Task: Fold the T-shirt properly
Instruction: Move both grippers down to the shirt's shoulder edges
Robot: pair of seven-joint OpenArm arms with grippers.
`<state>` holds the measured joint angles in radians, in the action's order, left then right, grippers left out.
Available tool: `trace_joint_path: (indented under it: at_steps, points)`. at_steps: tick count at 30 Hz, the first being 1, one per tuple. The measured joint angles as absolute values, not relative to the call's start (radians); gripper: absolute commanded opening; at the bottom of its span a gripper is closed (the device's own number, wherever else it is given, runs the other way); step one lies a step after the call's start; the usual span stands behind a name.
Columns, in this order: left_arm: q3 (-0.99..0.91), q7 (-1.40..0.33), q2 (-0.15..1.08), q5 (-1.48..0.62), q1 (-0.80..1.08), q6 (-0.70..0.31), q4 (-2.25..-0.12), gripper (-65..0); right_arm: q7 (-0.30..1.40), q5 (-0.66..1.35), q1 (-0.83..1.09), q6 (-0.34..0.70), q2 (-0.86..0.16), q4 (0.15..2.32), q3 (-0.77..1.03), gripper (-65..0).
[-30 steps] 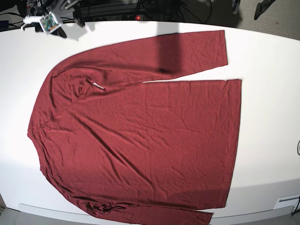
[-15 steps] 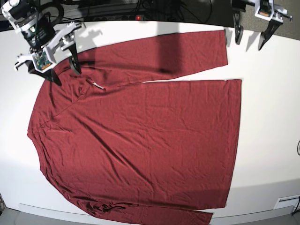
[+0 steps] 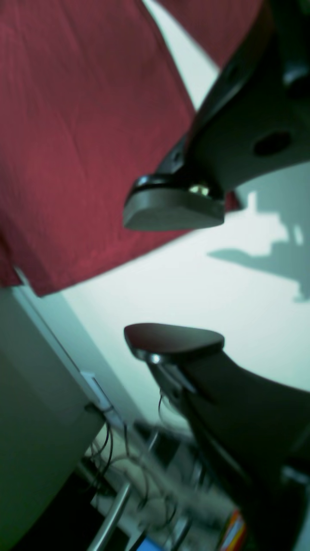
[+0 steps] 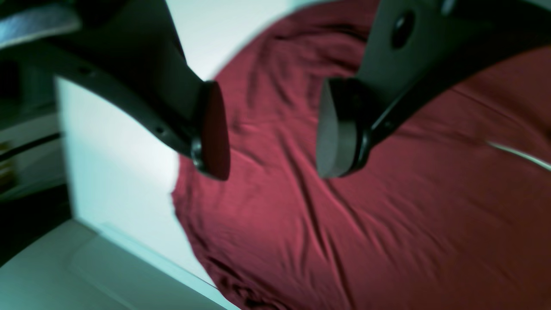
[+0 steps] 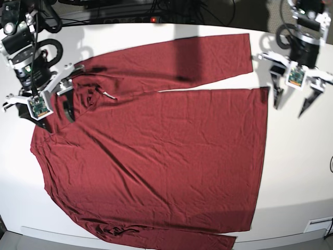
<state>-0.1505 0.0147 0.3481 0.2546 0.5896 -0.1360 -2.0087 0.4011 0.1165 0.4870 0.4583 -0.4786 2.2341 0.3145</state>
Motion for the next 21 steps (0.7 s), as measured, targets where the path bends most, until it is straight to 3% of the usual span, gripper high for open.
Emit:
trace_joint_path:
  at_steps: [2, 6, 8, 11, 14, 18, 21]
  points:
    - [-0.153, -0.012, 0.391, 0.338, 0.587, -0.159, -2.009, -33.1, 0.405, 0.025, 0.483, 0.528, -0.519, 2.234, 0.314, -32.4]
    - [-0.146, -0.138, 0.478, 0.427, 0.602, -0.329, -2.009, -33.1, 0.4, -0.116, 0.52, 0.639, -0.612, 2.238, 0.314, -32.4]
    - [-0.146, -0.218, 0.524, 0.43, 0.605, -0.345, -2.009, -33.1, 0.399, -0.163, 0.544, 0.686, -0.641, 2.238, 0.314, -32.4]
    - [-0.152, -0.137, 0.579, 0.478, 0.648, -0.338, -2.009, -33.1, 0.381, -0.201, 0.551, 0.7, -0.669, 2.238, 0.314, -32.4]
    - [-0.146, 0.036, 0.603, 0.478, 0.662, -0.397, -2.009, -33.1, 0.375, -0.208, 0.544, 0.695, -0.69, 2.238, 0.314, -32.4]
    - [-0.145, 0.114, 0.608, 0.369, 0.659, -0.5, -2.008, -33.1, 0.375, -0.207, 0.534, 0.697, -0.69, 2.238, 0.314, -32.4]
    - [-0.145, 0.08, 0.609, 0.369, 0.646, -0.505, -2.008, -33.1, 0.373, -0.207, 0.532, 0.698, -0.69, 2.238, 0.314, -32.4]
